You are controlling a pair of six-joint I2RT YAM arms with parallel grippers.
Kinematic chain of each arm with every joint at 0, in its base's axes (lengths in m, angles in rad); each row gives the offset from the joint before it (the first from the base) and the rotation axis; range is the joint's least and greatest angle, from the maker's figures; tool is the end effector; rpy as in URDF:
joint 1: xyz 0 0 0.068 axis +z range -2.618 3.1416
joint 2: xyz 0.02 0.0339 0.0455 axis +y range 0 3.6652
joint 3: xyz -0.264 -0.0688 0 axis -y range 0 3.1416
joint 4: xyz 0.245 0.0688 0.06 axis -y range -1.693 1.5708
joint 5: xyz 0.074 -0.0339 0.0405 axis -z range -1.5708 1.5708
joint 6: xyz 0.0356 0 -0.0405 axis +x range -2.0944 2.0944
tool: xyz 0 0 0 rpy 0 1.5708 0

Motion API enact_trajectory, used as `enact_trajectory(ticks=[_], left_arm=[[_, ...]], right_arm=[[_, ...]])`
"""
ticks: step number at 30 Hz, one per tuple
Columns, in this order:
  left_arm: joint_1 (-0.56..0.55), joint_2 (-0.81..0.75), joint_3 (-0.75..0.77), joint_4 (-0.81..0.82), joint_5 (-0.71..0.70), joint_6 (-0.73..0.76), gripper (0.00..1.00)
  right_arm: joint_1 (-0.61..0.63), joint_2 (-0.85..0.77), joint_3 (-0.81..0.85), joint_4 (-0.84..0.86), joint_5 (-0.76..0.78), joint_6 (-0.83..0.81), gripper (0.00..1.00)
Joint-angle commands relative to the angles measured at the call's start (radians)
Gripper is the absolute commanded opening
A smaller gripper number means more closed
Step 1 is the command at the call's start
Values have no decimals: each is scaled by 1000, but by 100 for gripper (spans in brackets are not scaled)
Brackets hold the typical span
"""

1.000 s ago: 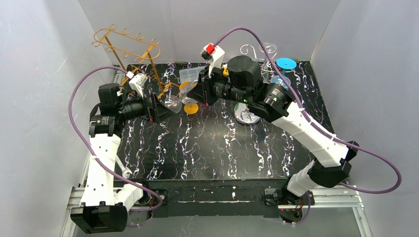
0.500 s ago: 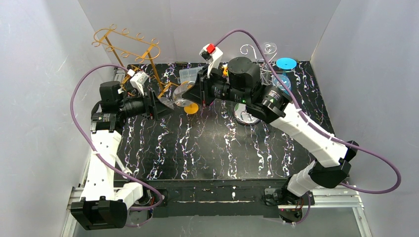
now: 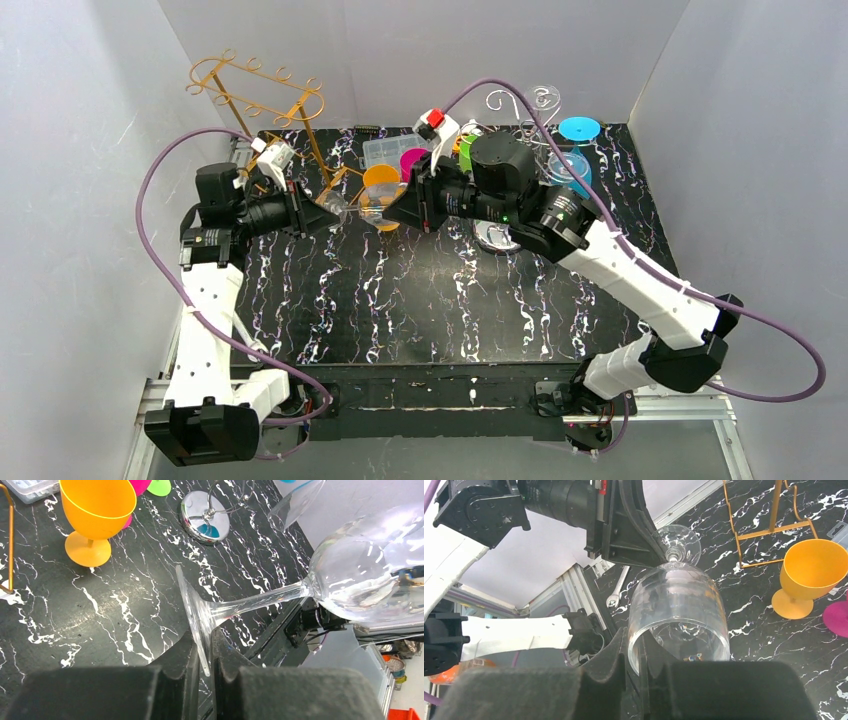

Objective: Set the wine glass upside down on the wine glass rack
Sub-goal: Turn the wine glass upside down at the wine rack.

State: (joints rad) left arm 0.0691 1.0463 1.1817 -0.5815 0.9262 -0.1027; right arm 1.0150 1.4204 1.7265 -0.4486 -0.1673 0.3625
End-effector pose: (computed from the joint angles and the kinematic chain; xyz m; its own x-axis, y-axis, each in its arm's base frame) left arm 0.2100 -0.0140 0.3934 -0.4977 -0.0962 -0.8620 0.6302 0.6428 -0.4355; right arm 0.1553 0.2613 0.4901 -0.3979 0.0220 -0.9171 -0.8379 0.3983 0.3731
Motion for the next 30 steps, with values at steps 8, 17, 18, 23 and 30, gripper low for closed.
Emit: enact_trajectory(ticks=[8,17,18,23,30], left_arm=[[-15,-23,98,-8,-66,258,0],[-15,-7,152,-83,-187,672,0],[-15,-12,152,-83,-196,731,0],[-15,-51,163,-73,-191,900,0],[-18,-120,147,-20,-51,1059,0]], right_arm=[[7,-90,-90,171,-8,52,42],[6,-96,-54,-27,22,38,98],[6,-94,-42,-59,27,28,98],[5,-89,-8,-154,41,-7,98],[5,-42,-27,-75,-45,-23,98]])
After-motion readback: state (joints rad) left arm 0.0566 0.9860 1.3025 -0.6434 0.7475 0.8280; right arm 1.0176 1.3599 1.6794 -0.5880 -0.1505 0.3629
